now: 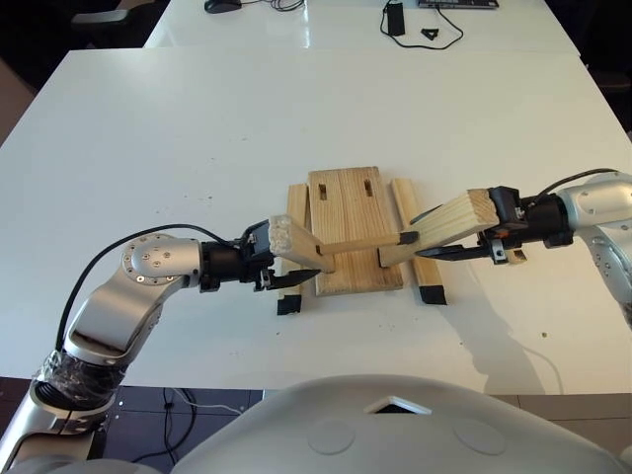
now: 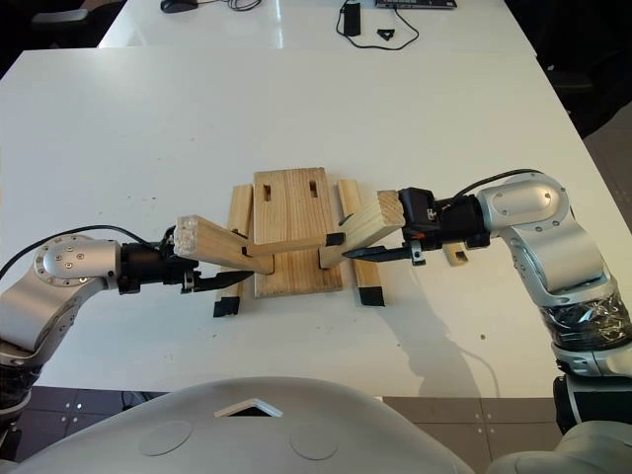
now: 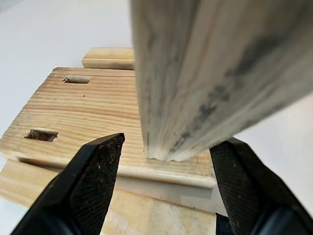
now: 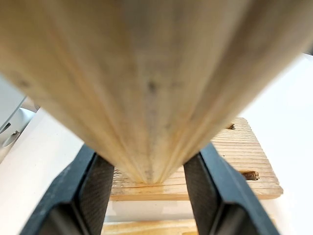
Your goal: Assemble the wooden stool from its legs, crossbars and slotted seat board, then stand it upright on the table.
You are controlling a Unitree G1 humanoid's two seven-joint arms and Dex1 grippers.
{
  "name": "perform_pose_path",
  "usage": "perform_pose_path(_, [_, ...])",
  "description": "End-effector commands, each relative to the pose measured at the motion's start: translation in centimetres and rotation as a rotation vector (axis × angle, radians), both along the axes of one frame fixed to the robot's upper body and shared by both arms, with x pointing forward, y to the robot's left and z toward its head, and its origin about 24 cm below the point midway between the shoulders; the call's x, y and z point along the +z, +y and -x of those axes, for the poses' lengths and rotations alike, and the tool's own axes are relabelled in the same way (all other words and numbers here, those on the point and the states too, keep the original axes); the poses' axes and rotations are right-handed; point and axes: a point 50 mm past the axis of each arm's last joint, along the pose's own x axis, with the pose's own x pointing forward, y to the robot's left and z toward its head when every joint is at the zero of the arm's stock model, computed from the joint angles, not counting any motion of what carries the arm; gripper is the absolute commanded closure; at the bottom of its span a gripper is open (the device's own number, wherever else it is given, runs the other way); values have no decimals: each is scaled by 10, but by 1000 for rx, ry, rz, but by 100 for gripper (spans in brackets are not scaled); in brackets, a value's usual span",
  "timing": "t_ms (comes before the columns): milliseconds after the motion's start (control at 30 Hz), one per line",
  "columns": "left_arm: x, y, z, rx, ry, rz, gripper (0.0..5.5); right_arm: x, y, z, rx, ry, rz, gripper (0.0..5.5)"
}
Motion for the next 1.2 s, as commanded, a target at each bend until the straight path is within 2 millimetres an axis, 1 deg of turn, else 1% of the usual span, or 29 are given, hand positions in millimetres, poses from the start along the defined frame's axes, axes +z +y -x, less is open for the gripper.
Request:
perform_pose_path(33, [1,-10,-4,-23,-22,-1,237,-28,4,2,15,65,136,349])
perform_pose_path(133, [0,-8,-4,-22,-18,-3,237,-30,2,0,11,76,143,349])
perform_pose_path(233, [5,4,-8,-9,-14,-9,237,-35,-7,0,-11,97,166,349])
perform_pose_path(300, [10,13,-10,-1,-18,-5,237,-37,-10,0,-17,103,178,349])
perform_pose_path(467, [30,37,-19,22,-44,26,237,-40,-9,-2,-11,100,196,349])
perform_pose_path(567, [44,51,-33,69,-69,62,237,-43,-9,-2,-11,96,212,349])
perform_pose_path(667, [56,55,-52,105,-80,123,237,-45,-10,-3,-11,92,224,349])
perform_pose_path(700, [59,54,-59,111,-86,142,237,-45,-10,-4,-11,91,225,349])
perform_pose_path(733, [64,48,-67,107,-93,171,237,-45,-11,-4,-11,89,226,349])
perform_pose_path(833, [75,21,-84,34,-93,251,237,-46,-10,-6,-7,84,231,349])
perform_pose_path(933, [68,-7,-93,-70,-63,231,237,-47,-7,-8,1,79,232,349])
perform_pose_path(1033, [64,-28,-93,-185,9,251,237,-48,-6,-9,10,71,246,349])
perform_pose_path(1200, [62,-54,-85,-329,107,273,237,-49,-2,-17,27,68,246,349])
